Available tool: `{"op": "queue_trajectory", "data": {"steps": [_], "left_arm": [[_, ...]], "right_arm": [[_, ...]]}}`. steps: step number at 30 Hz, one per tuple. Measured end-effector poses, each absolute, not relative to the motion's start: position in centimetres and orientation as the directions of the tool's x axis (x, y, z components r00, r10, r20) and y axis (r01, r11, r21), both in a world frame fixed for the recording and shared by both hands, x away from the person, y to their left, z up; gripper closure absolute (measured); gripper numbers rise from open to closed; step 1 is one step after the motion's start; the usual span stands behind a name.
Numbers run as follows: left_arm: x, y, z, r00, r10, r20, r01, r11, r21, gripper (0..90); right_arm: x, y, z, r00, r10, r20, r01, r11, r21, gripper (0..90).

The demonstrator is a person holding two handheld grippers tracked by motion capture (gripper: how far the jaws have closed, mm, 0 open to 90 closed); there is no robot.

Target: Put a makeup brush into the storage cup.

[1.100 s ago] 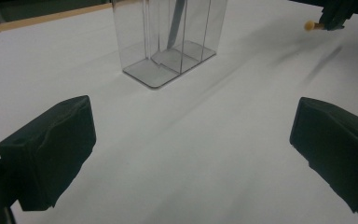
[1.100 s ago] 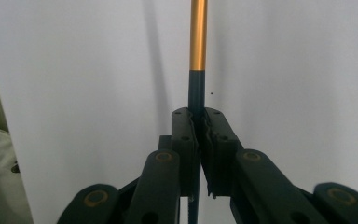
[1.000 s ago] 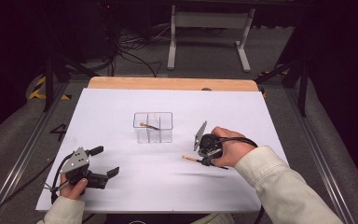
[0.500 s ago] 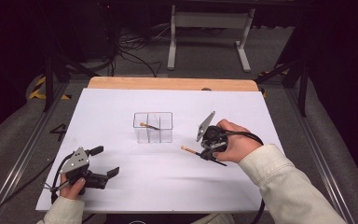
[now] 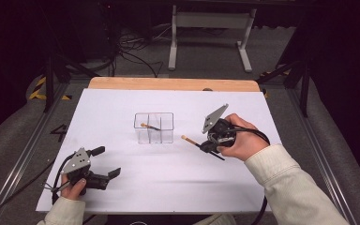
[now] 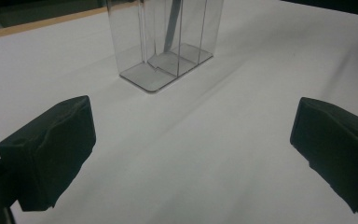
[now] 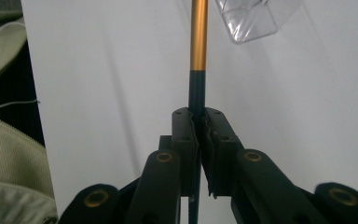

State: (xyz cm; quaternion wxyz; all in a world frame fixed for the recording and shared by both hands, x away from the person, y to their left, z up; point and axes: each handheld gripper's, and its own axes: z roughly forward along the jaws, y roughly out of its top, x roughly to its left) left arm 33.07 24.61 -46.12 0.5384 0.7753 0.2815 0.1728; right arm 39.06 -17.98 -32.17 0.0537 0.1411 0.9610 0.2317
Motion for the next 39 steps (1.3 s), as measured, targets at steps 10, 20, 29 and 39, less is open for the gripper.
{"op": "queue_trajectory", "data": {"steps": [10,20,29,39], "left_arm": [[33.4,24.2,-46.1,0.79,0.612,-0.032,0.245,-0.268,0.932,0.9],[33.6,24.1,-46.1,0.791,0.61,-0.032,0.242,-0.265,0.933,0.9],[33.6,24.1,-46.1,0.792,0.61,-0.031,0.243,-0.268,0.932,0.9],[33.6,24.1,-46.1,0.792,0.609,-0.036,0.245,-0.263,0.933,0.8]], "right_arm": [[38.8,-19.0,-30.8,-0.931,0.361,-0.05,0.26,0.753,0.604,84.0],[38.8,-20.2,-30.3,-0.906,0.422,-0.036,0.258,0.618,0.742,84.0],[38.8,-20.8,-30.3,-0.887,0.462,-0.002,0.269,0.52,0.81,83.9],[38.9,-20.7,-30.4,-0.875,0.484,-0.002,0.229,0.419,0.879,83.9]]}}
